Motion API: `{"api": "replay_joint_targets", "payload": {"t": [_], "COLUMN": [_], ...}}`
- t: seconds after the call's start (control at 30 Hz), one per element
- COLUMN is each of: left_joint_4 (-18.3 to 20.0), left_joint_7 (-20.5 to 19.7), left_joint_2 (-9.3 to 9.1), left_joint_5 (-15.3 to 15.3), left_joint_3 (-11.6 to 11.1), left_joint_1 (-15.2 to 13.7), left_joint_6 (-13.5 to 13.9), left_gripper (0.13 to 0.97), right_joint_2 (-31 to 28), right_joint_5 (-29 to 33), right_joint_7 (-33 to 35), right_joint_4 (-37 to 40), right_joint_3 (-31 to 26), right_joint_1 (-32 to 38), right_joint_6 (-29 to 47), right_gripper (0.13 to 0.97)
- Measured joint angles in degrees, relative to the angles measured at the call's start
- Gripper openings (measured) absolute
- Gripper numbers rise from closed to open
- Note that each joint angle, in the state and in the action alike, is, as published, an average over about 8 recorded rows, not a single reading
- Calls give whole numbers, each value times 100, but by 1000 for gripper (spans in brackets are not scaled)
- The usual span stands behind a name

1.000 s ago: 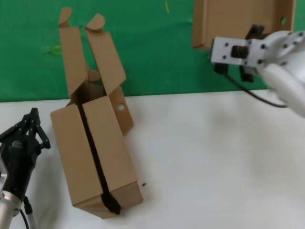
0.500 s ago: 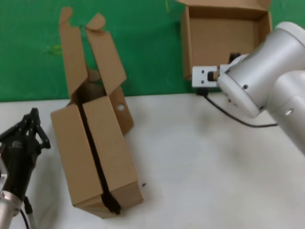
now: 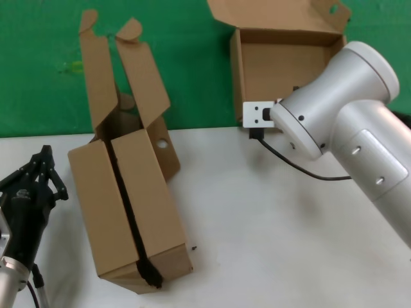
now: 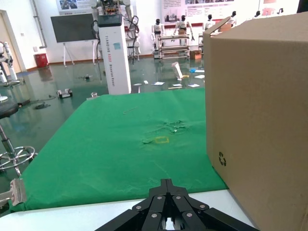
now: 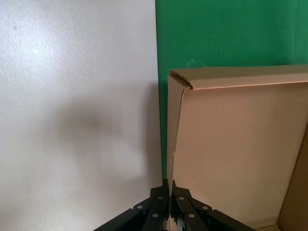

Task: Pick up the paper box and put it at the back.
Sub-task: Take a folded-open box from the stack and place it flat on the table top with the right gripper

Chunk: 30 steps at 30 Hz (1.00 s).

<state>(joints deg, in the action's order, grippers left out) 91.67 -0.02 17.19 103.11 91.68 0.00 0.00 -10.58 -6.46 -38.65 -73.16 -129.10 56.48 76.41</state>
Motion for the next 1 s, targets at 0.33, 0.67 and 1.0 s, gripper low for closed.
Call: {"api": "replay_joint_targets", "payload": {"t": [0.33, 0.67, 1.0], "left_joint_4": [0, 0, 0], "left_joint_7": [0, 0, 0], "left_joint_2": [0, 0, 0], "left_joint_5": [0, 0, 0], "left_joint_3": [0, 0, 0], "left_joint_1": [0, 0, 0], "left_joint_6": [0, 0, 0], "left_gripper": [143, 143, 143], "right_joint_2": [140, 197, 314], "right_joint_5": [94, 214, 282], "right_joint_7": [69, 190, 283], "right_joint_4": [175, 225, 380], "right_joint_3": [120, 185, 212], "right_joint_1": [-22, -79, -122], "right_joint_6": [-102, -224, -377], "right_gripper": [148, 158, 232]}}
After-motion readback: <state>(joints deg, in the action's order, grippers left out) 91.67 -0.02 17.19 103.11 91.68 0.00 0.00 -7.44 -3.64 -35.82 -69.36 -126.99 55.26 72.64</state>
